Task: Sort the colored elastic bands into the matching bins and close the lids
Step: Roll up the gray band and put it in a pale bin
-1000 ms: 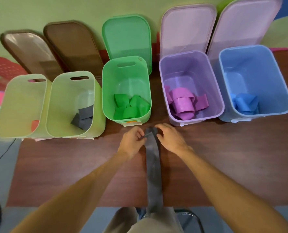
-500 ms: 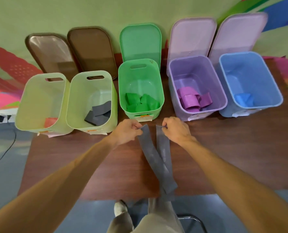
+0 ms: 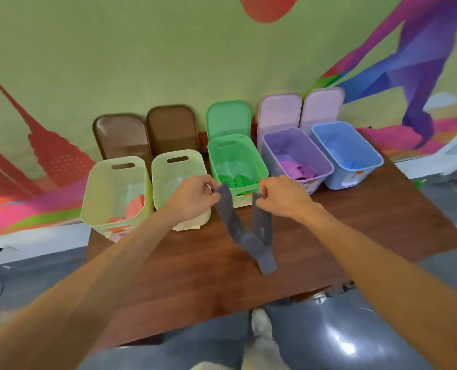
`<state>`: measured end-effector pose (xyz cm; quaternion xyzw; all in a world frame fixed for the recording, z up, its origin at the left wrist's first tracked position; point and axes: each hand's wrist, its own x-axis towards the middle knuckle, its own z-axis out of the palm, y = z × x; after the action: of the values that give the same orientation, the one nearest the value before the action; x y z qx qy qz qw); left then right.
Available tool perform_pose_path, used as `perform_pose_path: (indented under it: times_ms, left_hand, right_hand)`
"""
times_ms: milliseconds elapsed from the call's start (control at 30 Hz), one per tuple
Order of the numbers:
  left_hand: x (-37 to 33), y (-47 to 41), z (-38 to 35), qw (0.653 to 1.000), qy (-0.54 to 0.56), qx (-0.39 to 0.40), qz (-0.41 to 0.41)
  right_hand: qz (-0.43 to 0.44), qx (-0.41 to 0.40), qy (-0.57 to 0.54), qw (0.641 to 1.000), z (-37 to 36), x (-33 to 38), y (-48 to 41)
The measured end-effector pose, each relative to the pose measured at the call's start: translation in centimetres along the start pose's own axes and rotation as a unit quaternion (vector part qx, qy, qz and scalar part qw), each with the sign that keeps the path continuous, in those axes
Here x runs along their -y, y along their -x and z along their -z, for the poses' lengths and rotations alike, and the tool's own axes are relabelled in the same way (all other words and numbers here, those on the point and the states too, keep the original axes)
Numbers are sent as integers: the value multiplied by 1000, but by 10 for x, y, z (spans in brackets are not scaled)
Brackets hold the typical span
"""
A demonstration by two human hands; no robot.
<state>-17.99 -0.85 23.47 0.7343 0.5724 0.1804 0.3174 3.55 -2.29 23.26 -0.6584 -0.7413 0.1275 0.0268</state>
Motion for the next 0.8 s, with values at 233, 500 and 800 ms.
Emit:
perform_pose_path:
  times_ms: [233, 500, 800]
  left_hand:
    - [-14, 18, 86, 991, 22, -123, -53]
    - [-4, 6, 150, 984, 41, -167, -42]
    - [28, -27, 149, 982, 24, -188, -17]
  right_hand:
    - [-24, -159, -79, 984, 72, 60, 1]
    - [-9, -277, -218, 936, 111, 116, -44]
    - [19, -214, -247, 945, 73, 133, -100]
